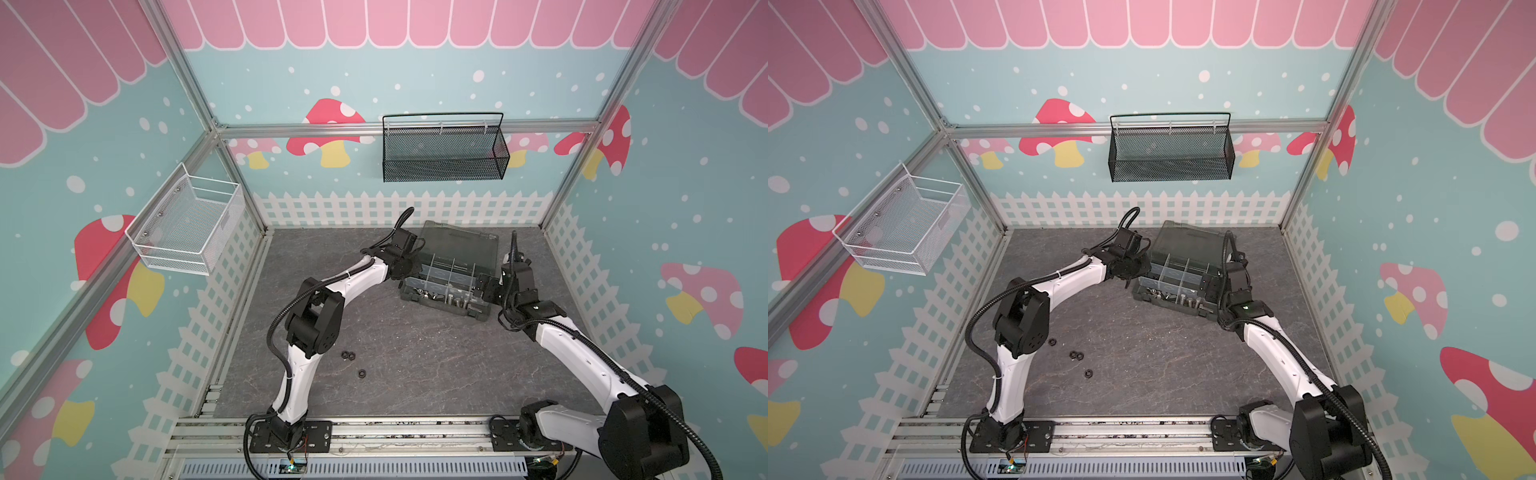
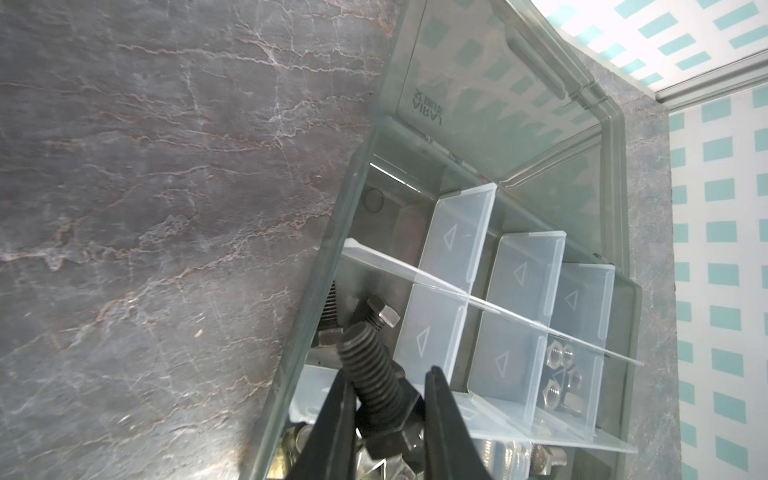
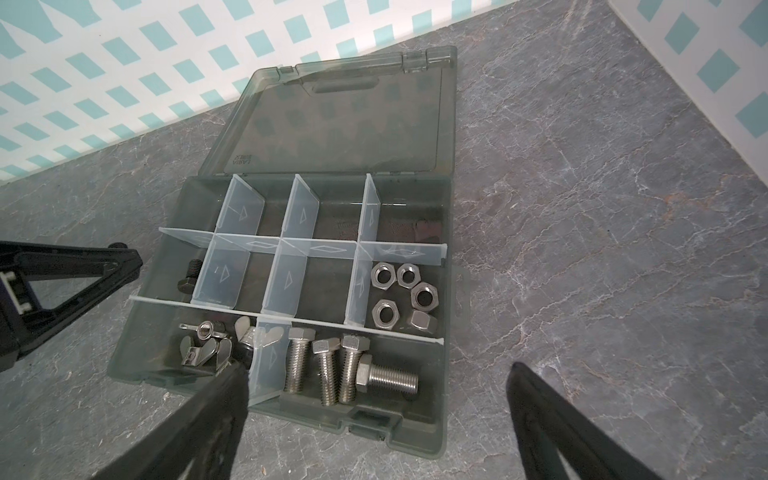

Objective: Sort the screws and nuts into containers
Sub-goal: 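Lift the bolt with the left gripper and carry it over the organizer, then open the left gripper to drop the black bolt into a compartment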

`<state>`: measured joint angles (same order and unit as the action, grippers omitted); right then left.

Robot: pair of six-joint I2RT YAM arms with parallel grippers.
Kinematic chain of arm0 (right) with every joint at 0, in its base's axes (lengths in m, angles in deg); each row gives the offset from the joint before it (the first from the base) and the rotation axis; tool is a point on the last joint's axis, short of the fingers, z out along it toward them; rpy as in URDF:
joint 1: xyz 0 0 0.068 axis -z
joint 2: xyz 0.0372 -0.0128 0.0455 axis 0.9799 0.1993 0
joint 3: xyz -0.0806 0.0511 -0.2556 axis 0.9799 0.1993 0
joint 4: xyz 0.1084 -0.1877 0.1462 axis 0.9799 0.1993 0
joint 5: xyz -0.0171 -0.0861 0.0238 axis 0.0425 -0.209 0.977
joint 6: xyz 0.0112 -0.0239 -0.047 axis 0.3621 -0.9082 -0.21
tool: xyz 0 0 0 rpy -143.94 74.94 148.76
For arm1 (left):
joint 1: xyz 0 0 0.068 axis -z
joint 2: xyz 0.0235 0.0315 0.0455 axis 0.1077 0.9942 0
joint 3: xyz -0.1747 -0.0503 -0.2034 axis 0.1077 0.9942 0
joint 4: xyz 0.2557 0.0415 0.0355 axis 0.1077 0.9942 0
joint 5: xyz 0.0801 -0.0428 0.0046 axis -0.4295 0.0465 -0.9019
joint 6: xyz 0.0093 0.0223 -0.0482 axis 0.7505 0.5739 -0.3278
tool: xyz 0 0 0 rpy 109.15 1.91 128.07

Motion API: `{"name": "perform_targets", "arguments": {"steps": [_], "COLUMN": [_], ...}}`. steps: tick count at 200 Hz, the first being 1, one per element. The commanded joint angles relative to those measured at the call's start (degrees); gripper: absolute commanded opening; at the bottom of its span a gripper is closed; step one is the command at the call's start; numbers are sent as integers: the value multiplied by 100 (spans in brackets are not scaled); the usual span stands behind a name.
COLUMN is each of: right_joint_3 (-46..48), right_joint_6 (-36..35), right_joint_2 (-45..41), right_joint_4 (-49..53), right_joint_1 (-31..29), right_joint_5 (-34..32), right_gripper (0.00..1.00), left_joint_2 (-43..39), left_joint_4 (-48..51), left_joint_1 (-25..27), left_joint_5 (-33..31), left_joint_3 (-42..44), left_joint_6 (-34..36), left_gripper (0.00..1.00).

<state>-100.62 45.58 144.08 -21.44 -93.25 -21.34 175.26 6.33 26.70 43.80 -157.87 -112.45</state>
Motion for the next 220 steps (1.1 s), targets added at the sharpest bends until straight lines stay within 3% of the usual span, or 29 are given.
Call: {"name": "perform_targets", "arguments": {"steps": [1, 53, 128, 155, 206, 220], "right_joint_3": [-147, -164, -244, -402, -586, -656], "right_joint_6": [81, 53, -38, -87, -196, -241], "right_joint_2": [-13, -13, -7, 8, 144, 229], "right_joint_4": [112, 117, 143, 282, 429, 478], "right_joint_1": [-54, -81, -237, -443, -922, -1092], "right_joint_5": [-131, -151, -205, -367, -490, -502], "right_gripper": [98, 98, 98, 98, 98, 98], "left_joint_2": [135, 132, -826, -1563, -2968, -3359], "left_joint_4": [-60, -60, -106, -357, -727, -760], "left_joint_1": [25, 67, 66, 69, -25, -94], "left_joint_5": [53, 92, -97, -328, -771, -885], "left_joint_3": [-200, -266, 256, 927, 2423, 2817], "left_joint_6": [-29, -17, 90, 82, -76, -166], "left_gripper": [24, 43, 50, 63, 99, 100]}}
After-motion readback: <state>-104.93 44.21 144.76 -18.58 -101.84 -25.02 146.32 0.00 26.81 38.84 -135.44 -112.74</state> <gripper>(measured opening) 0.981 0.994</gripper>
